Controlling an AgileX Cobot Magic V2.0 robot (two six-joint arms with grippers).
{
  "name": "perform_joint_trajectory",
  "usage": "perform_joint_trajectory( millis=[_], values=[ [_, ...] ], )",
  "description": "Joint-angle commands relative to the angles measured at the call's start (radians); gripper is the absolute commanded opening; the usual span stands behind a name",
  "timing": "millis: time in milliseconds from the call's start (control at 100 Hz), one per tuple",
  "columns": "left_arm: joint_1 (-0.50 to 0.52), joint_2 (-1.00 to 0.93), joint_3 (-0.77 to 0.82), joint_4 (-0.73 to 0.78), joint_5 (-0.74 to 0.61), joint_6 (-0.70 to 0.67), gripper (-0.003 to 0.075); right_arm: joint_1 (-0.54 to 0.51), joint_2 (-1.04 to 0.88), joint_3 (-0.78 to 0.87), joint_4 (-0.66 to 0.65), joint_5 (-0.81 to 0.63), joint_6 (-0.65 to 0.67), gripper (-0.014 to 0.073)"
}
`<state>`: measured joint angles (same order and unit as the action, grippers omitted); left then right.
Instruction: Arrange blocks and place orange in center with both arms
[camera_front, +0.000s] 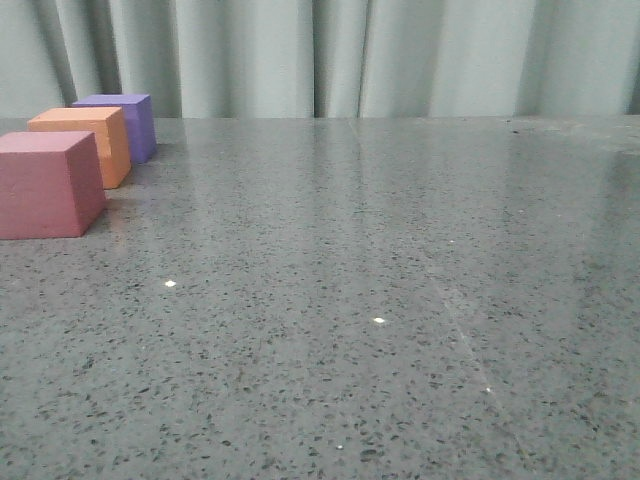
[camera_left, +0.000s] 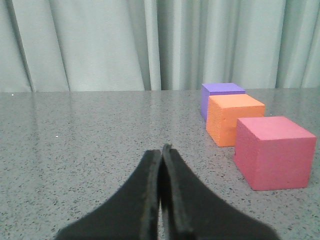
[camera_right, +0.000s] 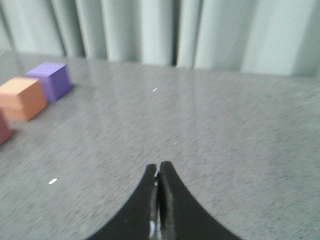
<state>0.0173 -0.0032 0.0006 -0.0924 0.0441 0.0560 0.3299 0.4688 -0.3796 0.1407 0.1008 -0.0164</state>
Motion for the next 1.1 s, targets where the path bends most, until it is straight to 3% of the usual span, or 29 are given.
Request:
perform_joint_trajectory(
  millis=[0, 120, 400, 600, 720, 1090],
  values=[
    [-0.001, -0.033, 0.02, -0.011, -0.074, -0.007, -0.0019, -0.042, -0.021, 0.042, -0.012, -0.199, -0.01, -0.0121],
    [-0.001, -0.033, 0.02, -0.011, -0.074, -0.007, -0.0019, -0.131, -0.074, 0.13, -0.031, -0.273, -0.01, -0.0121],
    [-0.001, -0.033, 0.02, -0.011, -0.074, -0.007, -0.0019, -0.271, -0.263, 0.305, -0.135, -0.276, 0.075, -0.0121],
    [-0.001, -0.033, 0.02, -0.011, -0.074, -0.007, -0.0019, -0.312, -0.426, 0.404, -0.135, -0.269, 0.082, -0.0121],
    [-0.001, -0.033, 0.02, -0.011, -0.074, -0.007, -0.0019, -0.326, -0.507, 0.401, -0.141, -0.156, 0.082, -0.0121],
    [-0.001, -0.033, 0.02, -0.011, -0.074, -0.007, -0.0019, -0.328, -0.504, 0.402, -0.141, -0.107, 0.082, -0.0121]
  ],
)
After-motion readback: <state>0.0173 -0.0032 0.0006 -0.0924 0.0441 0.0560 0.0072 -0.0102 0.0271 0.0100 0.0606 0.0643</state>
